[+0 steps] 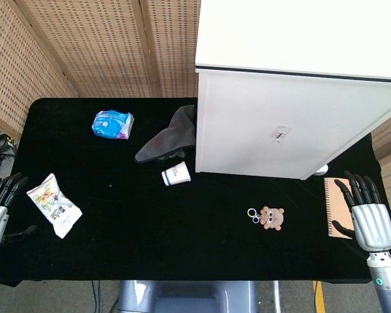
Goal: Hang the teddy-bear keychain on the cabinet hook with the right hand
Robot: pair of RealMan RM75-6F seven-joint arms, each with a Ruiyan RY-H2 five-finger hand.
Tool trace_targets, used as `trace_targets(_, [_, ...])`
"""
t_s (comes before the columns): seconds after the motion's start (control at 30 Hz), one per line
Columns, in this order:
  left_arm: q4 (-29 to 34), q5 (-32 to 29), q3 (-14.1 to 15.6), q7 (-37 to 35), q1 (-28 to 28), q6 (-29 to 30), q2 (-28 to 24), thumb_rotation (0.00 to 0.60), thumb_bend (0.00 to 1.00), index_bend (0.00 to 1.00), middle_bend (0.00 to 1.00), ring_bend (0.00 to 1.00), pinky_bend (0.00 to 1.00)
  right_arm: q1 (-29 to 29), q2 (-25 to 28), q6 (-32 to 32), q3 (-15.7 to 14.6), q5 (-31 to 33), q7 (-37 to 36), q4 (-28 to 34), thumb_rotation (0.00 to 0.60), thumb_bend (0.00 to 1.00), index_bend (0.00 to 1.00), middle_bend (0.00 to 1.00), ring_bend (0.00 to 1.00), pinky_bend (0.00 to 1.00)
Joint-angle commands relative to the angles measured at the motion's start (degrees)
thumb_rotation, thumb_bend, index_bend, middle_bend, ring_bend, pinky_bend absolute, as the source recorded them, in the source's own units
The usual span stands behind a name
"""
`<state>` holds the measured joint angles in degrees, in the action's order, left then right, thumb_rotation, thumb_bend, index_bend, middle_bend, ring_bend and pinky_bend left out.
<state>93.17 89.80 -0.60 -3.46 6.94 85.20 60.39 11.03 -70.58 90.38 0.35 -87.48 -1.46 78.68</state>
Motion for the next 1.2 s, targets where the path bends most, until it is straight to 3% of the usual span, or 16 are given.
trace_targets(0.03, [-0.1, 0.0, 0.0, -0.1, 0.0, -0.1, 0.1, 0.6, 0.0, 0.0, 0.0, 0.0, 0.0, -0.1, 0.1, -0.2, 0.2, -0.3, 0.2, 0.2, 0.6, 0.0, 0.15, 0.0, 0.0, 0.0])
trace_targets(0.13, [-0.1, -0.2, -0.1, -0.3, 0.1, -0.2, 0.1, 0.6, 0.0, 0.0, 0.0, 0.0, 0.0, 0.1, 0.2, -1.8, 0.1, -0.4, -0.1, 1.1, 0.6, 0.0, 0.15, 0.02, 0.0, 0.0])
trace_targets(0.2, [-0.2, -0.2, -0.3, -0.3, 0.3, -0.4, 0.1, 0.6, 0.0, 0.0, 0.0, 0.0, 0.0, 1.2, 0.1, -4.1, 0.4, -0.5, 0.2, 1.8, 0.6, 0.0, 0.14, 0.14, 0.05, 0.0])
trace_targets(0.27, [-0.4, -0.3, -0.4, -0.3, 0.4, -0.6, 0.2, 0.6, 0.0, 0.0, 0.0, 0.0, 0.0, 2.7, 0.2, -6.6, 0.5, -1.0, 0.9, 2.2, 0.6, 0.0, 0.14, 0.3, 0.19, 0.07])
trace_targets(0.33, [-0.6, -0.7, -0.5, -0.4, 0.7, -1.2, 0.4, 0.6, 0.0, 0.0, 0.0, 0.0, 0.0, 5.6, 0.3, -11.1, 0.7, -1.7, 1.7, 3.0, 0.6, 0.0, 0.14, 0.43, 0.33, 0.28])
trace_targets(0.47, [-1.1, -2.0, -1.1, 0.4, 1.3, -2.4, 0.9, 0.6, 0.0, 0.0, 0.0, 0.0, 0.0, 11.9, 1.0, -23.4, 1.3, -0.2, 0.5, 6.1, 0.6, 0.0, 0.25, 0.74, 0.69, 0.84])
trace_targets(0.53, [-1.3, -2.6, -1.3, 0.6, 1.6, -3.0, 1.1, 0.6, 0.0, 0.0, 0.0, 0.0, 0.0, 15.2, 0.8, -29.7, 2.2, 2.1, 1.1, 7.2, 0.6, 0.01, 0.31, 0.84, 0.81, 0.96])
trace_targets(0.6, [-1.5, -3.1, -1.5, 0.8, 1.8, -3.5, 1.3, 0.6, 0.0, 0.0, 0.0, 0.0, 0.0, 18.1, -0.2, -34.9, 3.1, 4.3, 2.3, 7.4, 0.6, 0.06, 0.35, 0.89, 0.87, 1.0])
trace_targets(0.7, [-1.6, -3.8, -1.8, 1.2, 2.2, -4.3, 1.6, 0.6, 0.0, 0.0, 0.0, 0.0, 0.0, 21.4, -2.2, -40.4, 4.4, 7.0, 3.1, 7.3, 0.6, 0.17, 0.41, 0.92, 0.91, 1.0])
trace_targets(0.83, [-2.3, -5.6, -2.1, 1.8, 2.9, -6.3, 2.2, 0.6, 0.0, 0.0, 0.0, 0.0, 0.0, 26.8, -6.9, -48.3, 6.5, 11.9, 5.3, 5.5, 0.6, 0.22, 0.45, 0.94, 0.93, 1.0])
trace_targets(1.0, [-2.7, -6.7, -2.4, 1.9, 3.3, -7.3, 2.5, 0.6, 0.0, 0.0, 0.0, 0.0, 0.0, 29.9, -11.2, -52.3, 7.6, 18.5, 8.0, 2.8, 0.6, 0.33, 0.48, 0.95, 0.94, 1.0])
trace_targets(1.2, [-3.1, -7.5, -2.6, 1.8, 3.6, -8.0, 2.7, 0.6, 0.0, 0.0, 0.0, 0.0, 0.0, 32.2, -15.9, -54.1, 6.7, 24.1, 12.5, -2.2, 0.6, 0.42, 0.49, 0.95, 0.94, 1.0])
